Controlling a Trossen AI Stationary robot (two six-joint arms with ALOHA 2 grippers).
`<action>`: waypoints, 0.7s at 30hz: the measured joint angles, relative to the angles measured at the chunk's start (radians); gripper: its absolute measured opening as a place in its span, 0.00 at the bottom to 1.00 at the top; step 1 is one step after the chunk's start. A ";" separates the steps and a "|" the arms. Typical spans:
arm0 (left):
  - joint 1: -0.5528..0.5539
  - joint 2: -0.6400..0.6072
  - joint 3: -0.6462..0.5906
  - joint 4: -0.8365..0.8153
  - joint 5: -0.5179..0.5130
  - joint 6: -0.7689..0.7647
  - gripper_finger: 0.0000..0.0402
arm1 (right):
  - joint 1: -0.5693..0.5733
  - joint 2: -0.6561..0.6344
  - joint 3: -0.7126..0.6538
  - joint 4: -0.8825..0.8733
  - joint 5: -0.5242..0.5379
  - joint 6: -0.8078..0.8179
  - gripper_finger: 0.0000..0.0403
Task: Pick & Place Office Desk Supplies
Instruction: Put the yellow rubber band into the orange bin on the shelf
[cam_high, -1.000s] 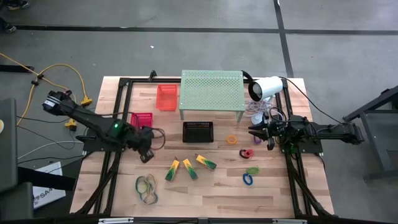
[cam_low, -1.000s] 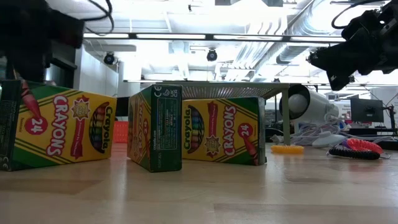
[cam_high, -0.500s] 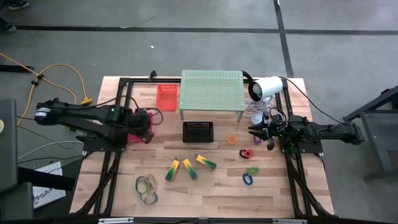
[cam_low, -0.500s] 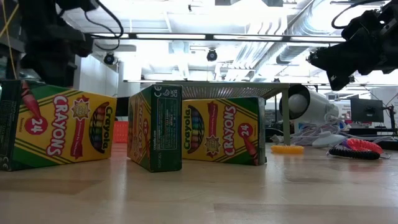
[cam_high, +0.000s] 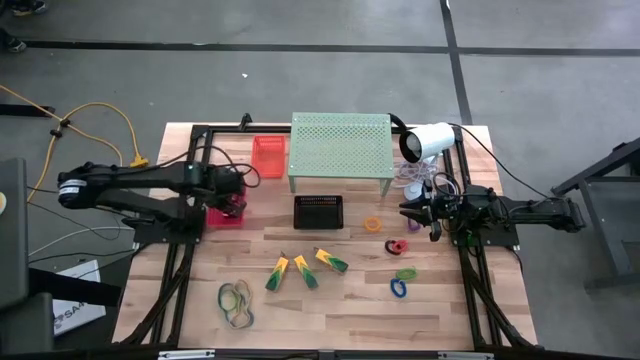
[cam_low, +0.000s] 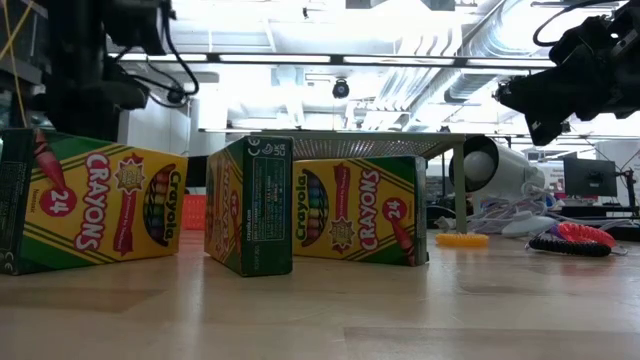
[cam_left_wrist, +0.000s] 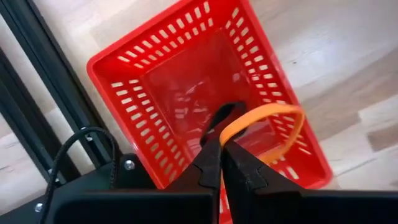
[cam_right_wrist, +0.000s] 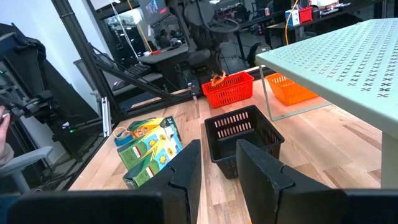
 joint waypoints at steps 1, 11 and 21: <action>-0.003 0.019 0.000 0.000 0.000 0.000 0.00 | 0.000 0.000 0.000 0.000 0.000 0.000 0.22; -0.031 0.175 0.000 0.000 0.000 -0.001 0.00 | 0.000 0.000 0.000 0.000 0.000 0.000 0.22; -0.031 0.182 0.000 0.000 -0.001 0.049 0.00 | 0.000 0.000 0.000 0.000 0.000 0.000 0.22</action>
